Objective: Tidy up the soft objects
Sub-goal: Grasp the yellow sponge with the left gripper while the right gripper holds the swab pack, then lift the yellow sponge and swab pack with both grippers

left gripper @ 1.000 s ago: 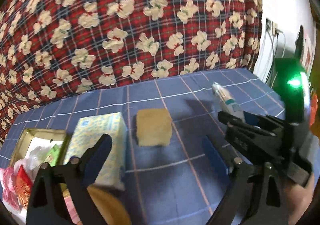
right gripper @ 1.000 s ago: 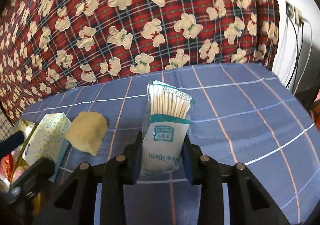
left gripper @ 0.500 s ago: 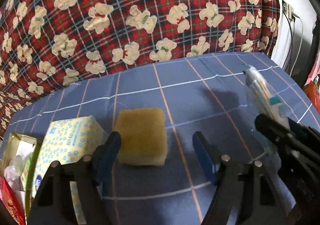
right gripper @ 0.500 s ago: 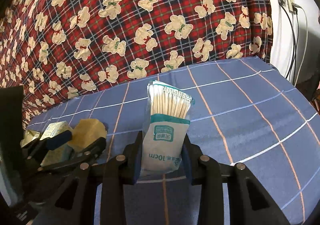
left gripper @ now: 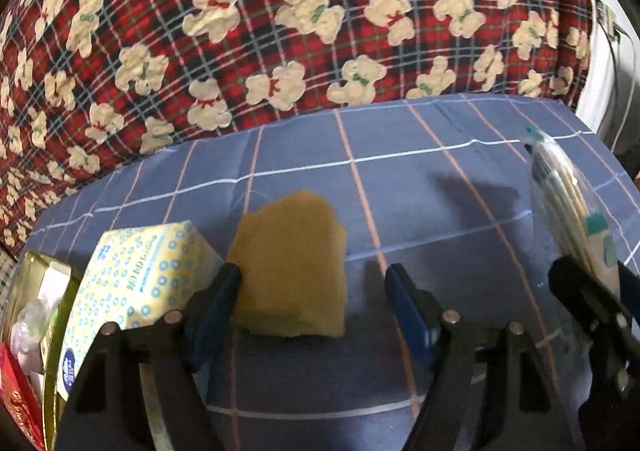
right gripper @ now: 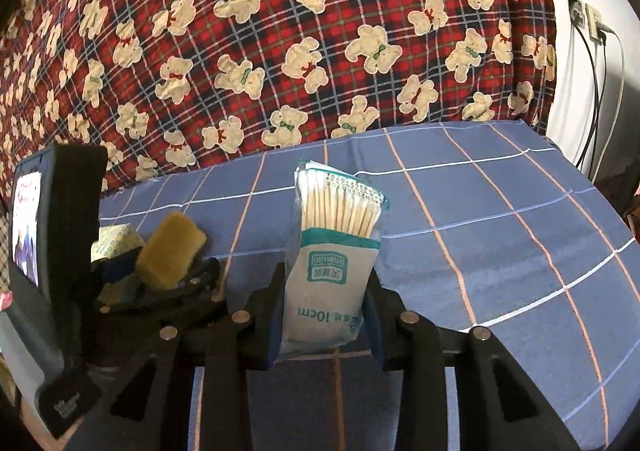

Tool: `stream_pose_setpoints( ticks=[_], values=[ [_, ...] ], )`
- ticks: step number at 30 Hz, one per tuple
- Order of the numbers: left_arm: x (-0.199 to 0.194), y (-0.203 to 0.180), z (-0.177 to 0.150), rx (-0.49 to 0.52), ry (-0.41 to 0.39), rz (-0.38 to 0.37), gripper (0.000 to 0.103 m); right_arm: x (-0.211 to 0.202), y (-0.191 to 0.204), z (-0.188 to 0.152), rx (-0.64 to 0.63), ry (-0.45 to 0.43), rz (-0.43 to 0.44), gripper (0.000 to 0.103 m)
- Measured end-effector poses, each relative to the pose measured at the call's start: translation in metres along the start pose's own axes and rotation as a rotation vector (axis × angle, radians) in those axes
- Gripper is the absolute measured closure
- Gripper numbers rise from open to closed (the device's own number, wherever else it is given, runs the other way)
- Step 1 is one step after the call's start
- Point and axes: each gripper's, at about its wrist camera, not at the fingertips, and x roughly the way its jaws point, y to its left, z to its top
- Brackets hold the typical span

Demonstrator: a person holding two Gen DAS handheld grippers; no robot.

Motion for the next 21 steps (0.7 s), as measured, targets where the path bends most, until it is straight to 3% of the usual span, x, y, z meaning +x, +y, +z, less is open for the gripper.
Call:
stream_pose_setpoints(
  ticks=[1, 3, 5, 21],
  values=[
    [0.000, 0.001, 0.000, -0.004, -0.002, -0.002, 0.033, -0.001, -0.001, 0.000, 0.004, -0.004, 0.009, 0.066],
    [-0.003, 0.001, -0.001, -0.003, -0.018, 0.009, 0.058, -0.002, -0.001, 0.000, 0.007, -0.007, 0.011, 0.066],
    [-0.005, 0.000, -0.001, 0.006, -0.029, 0.009, 0.063, -0.002, -0.001, 0.000, 0.010, -0.010, 0.014, 0.066],
    [-0.033, -0.004, -0.020, -0.002, -0.096, -0.169, 0.065, -0.004, -0.003, 0.000, 0.029, -0.020, 0.026, 0.066]
  ],
)
